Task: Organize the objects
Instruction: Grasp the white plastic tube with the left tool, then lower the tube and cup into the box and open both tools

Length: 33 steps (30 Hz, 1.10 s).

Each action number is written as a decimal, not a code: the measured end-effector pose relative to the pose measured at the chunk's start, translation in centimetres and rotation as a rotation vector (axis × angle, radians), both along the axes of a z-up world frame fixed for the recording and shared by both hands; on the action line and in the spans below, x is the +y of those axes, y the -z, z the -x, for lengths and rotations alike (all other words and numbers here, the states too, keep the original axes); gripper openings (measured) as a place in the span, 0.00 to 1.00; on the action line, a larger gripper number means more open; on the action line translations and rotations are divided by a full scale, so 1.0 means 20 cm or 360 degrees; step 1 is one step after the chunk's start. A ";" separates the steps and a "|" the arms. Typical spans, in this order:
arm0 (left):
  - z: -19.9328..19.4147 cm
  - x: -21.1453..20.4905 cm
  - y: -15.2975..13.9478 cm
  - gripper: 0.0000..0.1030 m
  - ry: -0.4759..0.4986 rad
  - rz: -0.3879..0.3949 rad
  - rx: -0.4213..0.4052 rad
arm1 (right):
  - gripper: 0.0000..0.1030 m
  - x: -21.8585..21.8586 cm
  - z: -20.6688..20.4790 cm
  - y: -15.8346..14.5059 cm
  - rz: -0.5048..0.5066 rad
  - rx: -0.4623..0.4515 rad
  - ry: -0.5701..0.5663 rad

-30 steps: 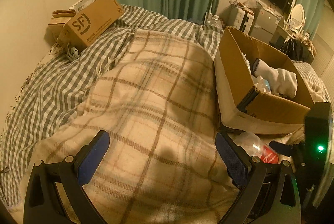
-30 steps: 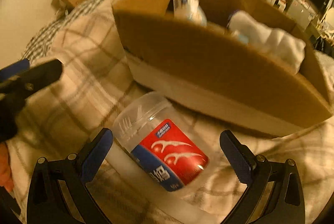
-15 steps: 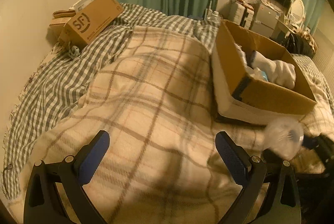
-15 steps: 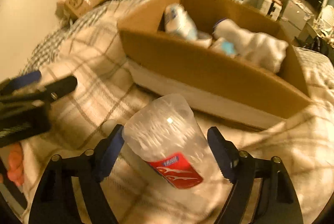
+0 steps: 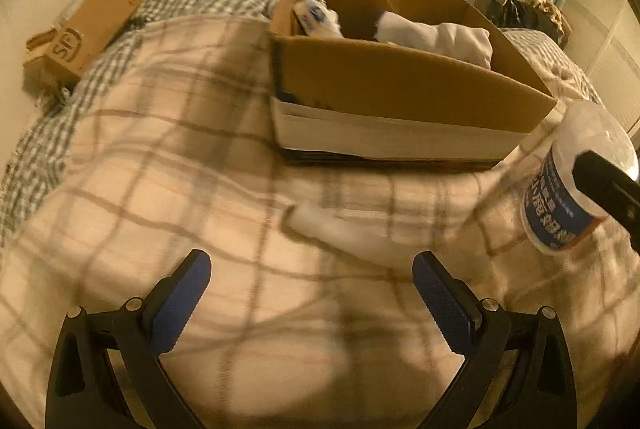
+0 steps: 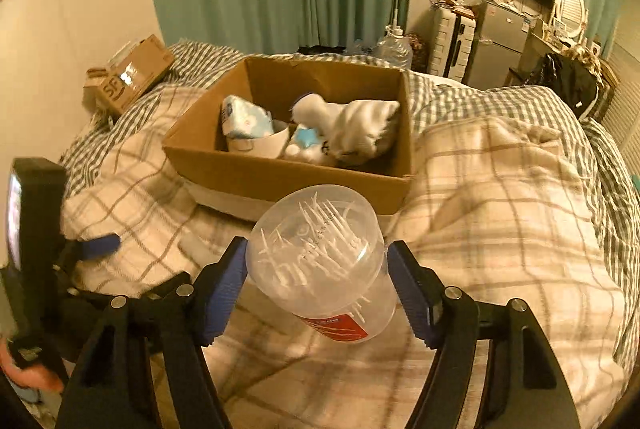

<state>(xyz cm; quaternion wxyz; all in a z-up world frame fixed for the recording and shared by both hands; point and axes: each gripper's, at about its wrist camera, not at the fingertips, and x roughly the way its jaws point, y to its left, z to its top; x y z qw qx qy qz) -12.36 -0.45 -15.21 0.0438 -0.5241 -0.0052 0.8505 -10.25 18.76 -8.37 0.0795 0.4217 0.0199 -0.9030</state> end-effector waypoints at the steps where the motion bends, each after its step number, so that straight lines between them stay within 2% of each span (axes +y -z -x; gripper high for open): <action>1: 0.01 0.02 0.02 1.00 -0.0003 0.0001 -0.0015 | 0.68 0.00 0.01 0.00 0.0008 0.0000 0.0004; 3: 0.06 0.07 0.07 0.99 -0.0004 0.0016 -0.0054 | 0.68 0.01 0.01 0.01 0.0029 0.0001 0.0008; 6: 0.11 0.11 0.14 0.92 0.0022 -0.0073 -0.0139 | 0.68 0.02 0.02 0.02 0.0049 -0.0009 0.0001; 8: 0.14 0.14 0.19 0.72 0.0024 -0.0074 -0.0182 | 0.67 0.02 0.03 0.04 0.0059 -0.0020 -0.0002; 9: 0.14 0.17 0.21 0.67 0.0053 -0.0042 -0.0193 | 0.67 0.02 0.04 0.05 0.0063 -0.0025 -0.0003; 11: 0.13 0.20 0.22 0.45 0.0113 -0.0040 -0.0194 | 0.67 0.02 0.04 0.05 0.0066 -0.0031 -0.0004; 12: 0.12 0.21 0.21 0.39 0.0138 -0.0046 -0.0176 | 0.67 0.02 0.03 0.05 0.0067 -0.0030 -0.0004; 14: 0.10 0.20 0.19 0.16 0.0149 -0.0066 -0.0159 | 0.67 0.02 0.03 0.05 0.0067 -0.0022 -0.0005; 15: 0.08 0.19 0.17 0.12 0.0150 -0.0090 -0.0137 | 0.67 0.02 0.03 0.04 0.0067 -0.0015 -0.0004; 17: 0.06 0.17 0.13 0.08 0.0153 -0.0132 -0.0104 | 0.67 0.02 0.01 0.02 0.0065 0.0002 -0.0003; 20: -0.02 0.13 -0.01 0.08 0.0129 -0.0183 0.0036 | 0.66 0.01 -0.02 -0.02 0.0068 0.0034 -0.0008; 24: -0.12 0.10 -0.19 0.08 0.0143 -0.0228 0.0158 | 0.66 0.01 -0.08 -0.08 0.0085 0.0085 -0.0013; 33: -0.25 0.14 -0.56 0.08 0.0183 -0.0159 0.0434 | 0.65 0.00 -0.23 -0.28 0.0099 0.0229 -0.0014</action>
